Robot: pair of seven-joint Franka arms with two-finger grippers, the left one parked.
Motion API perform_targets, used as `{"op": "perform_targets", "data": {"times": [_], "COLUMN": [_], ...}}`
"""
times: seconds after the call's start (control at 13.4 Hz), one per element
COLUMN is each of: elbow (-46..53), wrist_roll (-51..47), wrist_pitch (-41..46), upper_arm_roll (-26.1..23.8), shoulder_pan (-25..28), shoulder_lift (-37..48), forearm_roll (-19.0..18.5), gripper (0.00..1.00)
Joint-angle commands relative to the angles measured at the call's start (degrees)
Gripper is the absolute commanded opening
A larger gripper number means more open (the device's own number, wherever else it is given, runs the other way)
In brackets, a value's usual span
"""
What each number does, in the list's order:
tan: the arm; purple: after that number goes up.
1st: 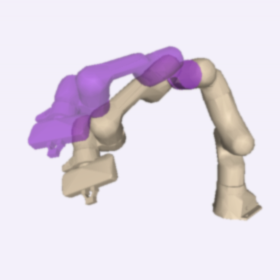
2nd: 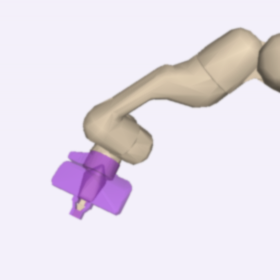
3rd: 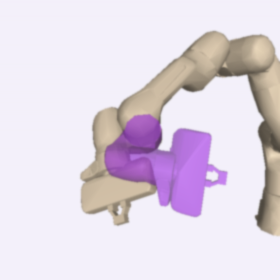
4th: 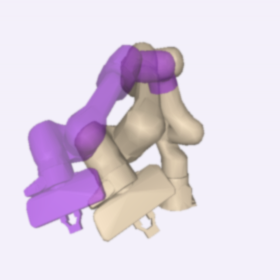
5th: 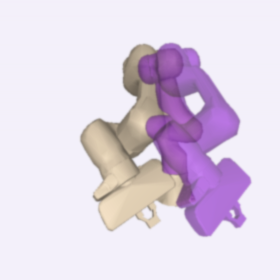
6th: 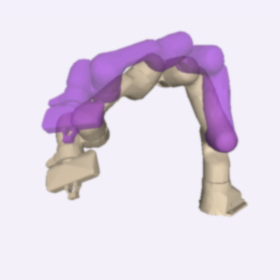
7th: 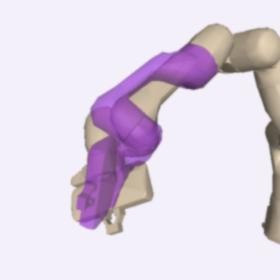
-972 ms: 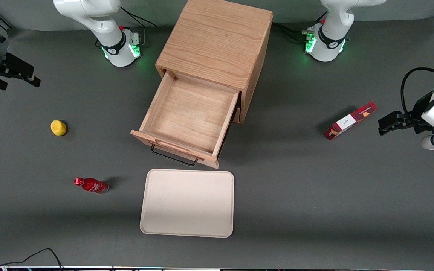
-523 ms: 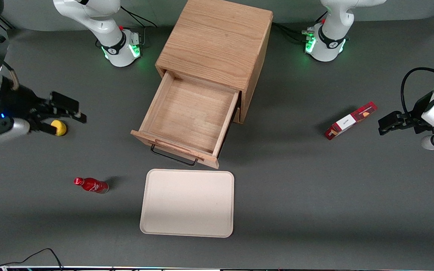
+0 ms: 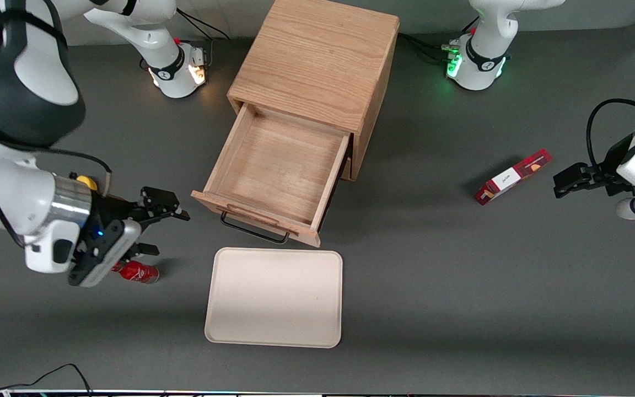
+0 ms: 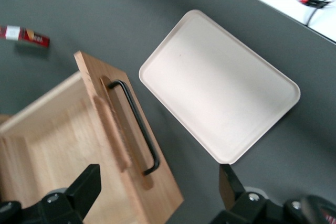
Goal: Close top drawer
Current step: 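Move the right gripper toward the open wooden drawer's front panel, then lower the right gripper beside the drawer's black handle at the front panel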
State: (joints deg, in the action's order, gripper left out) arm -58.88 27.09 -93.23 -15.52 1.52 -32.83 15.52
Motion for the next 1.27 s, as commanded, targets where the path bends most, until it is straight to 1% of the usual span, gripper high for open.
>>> {"op": "perform_targets", "data": {"times": [0.0,0.22,0.3,0.6,0.9,1.2], "elbow": [3.42,4.73,5.00,5.09,4.91,4.74], "wrist_roll": [5.93,7.71,9.02,8.86,8.68,7.72], "wrist_pitch": [1.64,1.38,1.38,0.06,0.06,-0.11], "upper_arm_roll": [-1.70,-1.62,-1.62,-1.62,-1.53,-1.35], "shoulder_pan": [0.76,2.43,3.04,5.15,7.08,7.88], "shoulder_lift": [-4.25,-8.20,-9.52,-13.04,-14.63,-15.24], "forearm_roll": [-3.04,-3.48,-4.44,-4.89,-4.89,-4.98], "gripper": [1.00,1.00,1.00,1.00,1.00,1.00]}}
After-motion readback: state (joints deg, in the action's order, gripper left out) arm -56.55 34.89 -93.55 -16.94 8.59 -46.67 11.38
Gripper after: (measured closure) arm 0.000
